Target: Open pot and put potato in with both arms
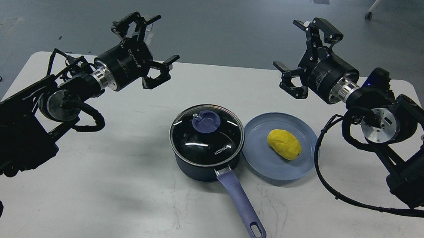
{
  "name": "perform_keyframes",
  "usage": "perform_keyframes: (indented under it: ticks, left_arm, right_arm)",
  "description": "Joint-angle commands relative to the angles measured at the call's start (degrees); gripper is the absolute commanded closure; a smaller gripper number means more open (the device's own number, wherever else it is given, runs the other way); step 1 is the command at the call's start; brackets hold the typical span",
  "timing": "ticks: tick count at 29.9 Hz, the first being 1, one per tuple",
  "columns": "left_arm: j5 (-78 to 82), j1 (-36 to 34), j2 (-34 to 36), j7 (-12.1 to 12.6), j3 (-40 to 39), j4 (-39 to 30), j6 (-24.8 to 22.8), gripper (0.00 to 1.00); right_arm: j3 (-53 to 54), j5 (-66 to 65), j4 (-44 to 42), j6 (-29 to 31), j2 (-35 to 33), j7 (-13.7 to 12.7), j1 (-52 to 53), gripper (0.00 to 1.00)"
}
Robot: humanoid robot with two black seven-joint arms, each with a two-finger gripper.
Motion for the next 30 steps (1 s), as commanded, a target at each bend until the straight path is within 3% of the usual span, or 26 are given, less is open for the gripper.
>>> perform_keyframes:
  ticks: [1, 30]
  left_arm:
    - [0.01, 0.84, 0.68, -0.04, -0.36, -1.53, 0.01, 0.01]
    - [0.19, 1.20, 1.21, -0.48, -0.45, -2.94, 0.01, 0.01]
  right_arm:
    - [0.09, 0.00, 0.16, 0.08, 0.15, -0.06, 0.01, 0.00]
    - [-1.67, -0.18, -0.37, -0.71, -0.65, 0.20, 3.27, 0.00]
